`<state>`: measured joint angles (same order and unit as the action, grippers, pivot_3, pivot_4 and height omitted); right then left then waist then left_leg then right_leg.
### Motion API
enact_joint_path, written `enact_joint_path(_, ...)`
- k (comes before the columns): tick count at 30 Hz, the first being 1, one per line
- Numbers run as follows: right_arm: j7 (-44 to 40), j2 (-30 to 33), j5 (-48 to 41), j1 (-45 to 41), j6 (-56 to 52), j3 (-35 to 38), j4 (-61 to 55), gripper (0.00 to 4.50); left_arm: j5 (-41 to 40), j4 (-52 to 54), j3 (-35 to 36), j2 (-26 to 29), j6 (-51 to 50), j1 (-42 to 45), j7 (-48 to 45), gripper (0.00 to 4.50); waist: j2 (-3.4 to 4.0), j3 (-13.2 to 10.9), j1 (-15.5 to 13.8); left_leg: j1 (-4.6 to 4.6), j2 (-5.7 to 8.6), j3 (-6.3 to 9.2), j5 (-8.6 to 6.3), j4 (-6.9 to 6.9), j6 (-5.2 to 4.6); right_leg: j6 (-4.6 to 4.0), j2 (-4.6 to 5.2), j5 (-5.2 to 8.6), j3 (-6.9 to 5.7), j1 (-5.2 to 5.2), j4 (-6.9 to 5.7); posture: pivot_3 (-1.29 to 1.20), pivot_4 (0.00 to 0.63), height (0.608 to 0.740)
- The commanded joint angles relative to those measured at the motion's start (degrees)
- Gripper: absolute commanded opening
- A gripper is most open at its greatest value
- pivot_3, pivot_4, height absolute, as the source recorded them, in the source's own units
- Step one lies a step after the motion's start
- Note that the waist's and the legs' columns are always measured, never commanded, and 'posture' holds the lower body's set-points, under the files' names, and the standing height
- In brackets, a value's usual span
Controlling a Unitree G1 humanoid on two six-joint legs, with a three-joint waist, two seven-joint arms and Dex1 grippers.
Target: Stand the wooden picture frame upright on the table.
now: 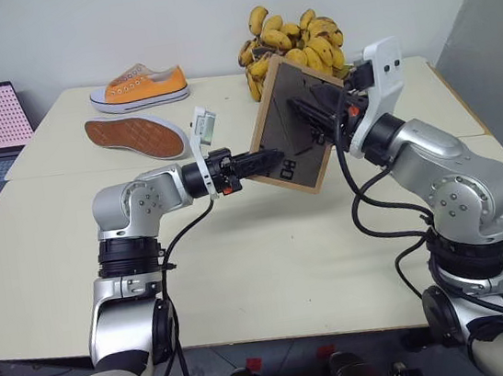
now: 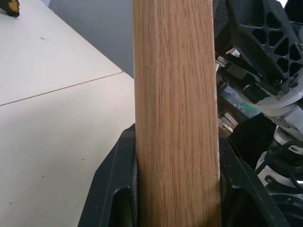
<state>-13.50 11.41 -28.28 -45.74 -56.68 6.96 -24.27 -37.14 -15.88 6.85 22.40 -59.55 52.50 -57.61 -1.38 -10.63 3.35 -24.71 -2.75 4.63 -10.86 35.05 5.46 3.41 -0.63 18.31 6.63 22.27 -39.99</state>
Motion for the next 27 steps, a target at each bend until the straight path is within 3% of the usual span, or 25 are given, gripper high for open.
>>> enact_joint_path(1, 1.8, -2.1, -1.7, -2.1, 0.3, -0.3, -2.4, 2.73, -0.6, -0.1, -0.3, -0.4, 3.0, 2.4, -1.0, 1.29, 0.0, 0.0, 0.0, 0.0, 0.0, 0.0, 0.0, 0.0, 0.0, 0.0, 0.0, 0.0, 0.0, 0.0, 0.0, 0.0, 0.15, 0.74)
enact_joint_path(11, 4.2, -2.3, -2.2, -1.7, -0.6, 0.5, -4.0, 2.73, 5.2, -16.2, -2.1, -2.8, 12.5, 7.7, -1.4, 1.29, 0.0, 0.0, -0.1, -0.04, 0.01, 0.01, 0.0, 0.0, 0.0, 0.0, 0.0, 0.0, -0.04, 0.03, 0.01, 0.0, 0.15, 0.74)
enact_joint_path(27, 5.4, -1.2, -1.5, 1.8, -0.6, 1.2, -6.7, 2.73, 7.3, -22.5, -0.9, -2.0, 15.7, 12.3, -3.6, 1.29, 0.02, 0.0, 0.0, -0.06, 0.01, 0.01, 0.0, -0.06, -0.01, 0.0, 0.0, 0.0, -0.04, 0.06, 0.02, 0.0, 0.15, 0.74)
